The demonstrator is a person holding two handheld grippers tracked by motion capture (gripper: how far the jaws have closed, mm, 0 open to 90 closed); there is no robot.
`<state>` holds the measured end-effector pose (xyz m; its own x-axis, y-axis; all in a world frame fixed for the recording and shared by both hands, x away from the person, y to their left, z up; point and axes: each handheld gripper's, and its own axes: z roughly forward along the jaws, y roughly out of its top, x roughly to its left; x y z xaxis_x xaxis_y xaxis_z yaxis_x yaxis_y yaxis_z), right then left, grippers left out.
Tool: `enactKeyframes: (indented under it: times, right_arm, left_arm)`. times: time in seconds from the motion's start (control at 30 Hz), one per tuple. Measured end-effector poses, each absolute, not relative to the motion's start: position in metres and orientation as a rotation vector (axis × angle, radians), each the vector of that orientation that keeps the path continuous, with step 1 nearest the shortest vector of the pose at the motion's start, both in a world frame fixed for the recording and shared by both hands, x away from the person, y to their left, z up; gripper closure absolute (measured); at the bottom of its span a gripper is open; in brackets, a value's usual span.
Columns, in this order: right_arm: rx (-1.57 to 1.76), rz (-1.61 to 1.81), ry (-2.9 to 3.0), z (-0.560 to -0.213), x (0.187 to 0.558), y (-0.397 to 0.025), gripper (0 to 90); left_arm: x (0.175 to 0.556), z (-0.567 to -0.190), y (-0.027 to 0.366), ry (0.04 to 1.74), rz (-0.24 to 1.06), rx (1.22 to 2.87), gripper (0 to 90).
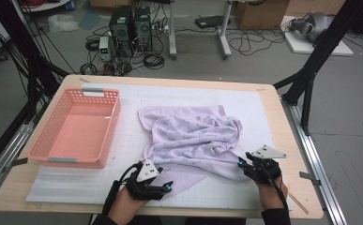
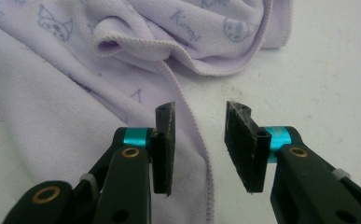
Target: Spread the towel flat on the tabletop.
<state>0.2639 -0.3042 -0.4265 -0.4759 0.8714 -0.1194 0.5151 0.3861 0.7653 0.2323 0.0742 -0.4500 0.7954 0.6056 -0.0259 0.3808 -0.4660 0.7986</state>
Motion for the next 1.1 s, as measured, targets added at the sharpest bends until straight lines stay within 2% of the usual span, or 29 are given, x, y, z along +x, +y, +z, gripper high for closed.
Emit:
enactKeyframes:
  times: [0.13,0.2,0.27,0.37,0.4,0.43,0.63,0.9,1.1]
  right_arm:
    - [1.181,0.916,2.139,-0.427,0.264,-0.304,62.7]
    - [1.185,0.914,2.141,-0.427,0.264,-0.304,62.7]
    - [1.180,0.916,2.143,-0.427,0.264,-0.303,62.7]
    - [1.176,0.912,2.153,-0.428,0.264,-0.302,62.7]
    - [1.176,0.913,2.156,-0.428,0.264,-0.301,62.7]
    - [1.180,0.914,2.159,-0.428,0.264,-0.301,62.7]
    - [1.171,0.924,2.164,-0.429,0.265,-0.301,62.7]
    - [1.171,0.969,2.185,-0.428,0.265,-0.297,60.9]
    - [1.182,1.117,2.269,-0.431,0.267,-0.286,54.7]
  left_arm:
    - [0.230,-0.453,0.071,0.694,0.367,2.138,38.0]
    - [0.229,-0.453,0.072,0.671,0.358,2.139,42.3]
    - [0.229,-0.451,0.073,0.649,0.334,2.146,53.1]
    - [0.228,-0.449,0.077,0.637,0.310,2.162,78.3]
    - [0.230,-0.448,0.080,0.642,0.296,2.165,83.7]
    - [0.232,-0.448,0.083,0.650,0.272,2.162,85.2]
    - [0.238,-0.441,0.112,0.744,0.284,2.164,86.2]
    - [0.233,-0.428,0.168,0.893,0.328,2.085,86.1]
    - [0.231,-0.431,0.182,0.896,0.237,2.052,85.6]
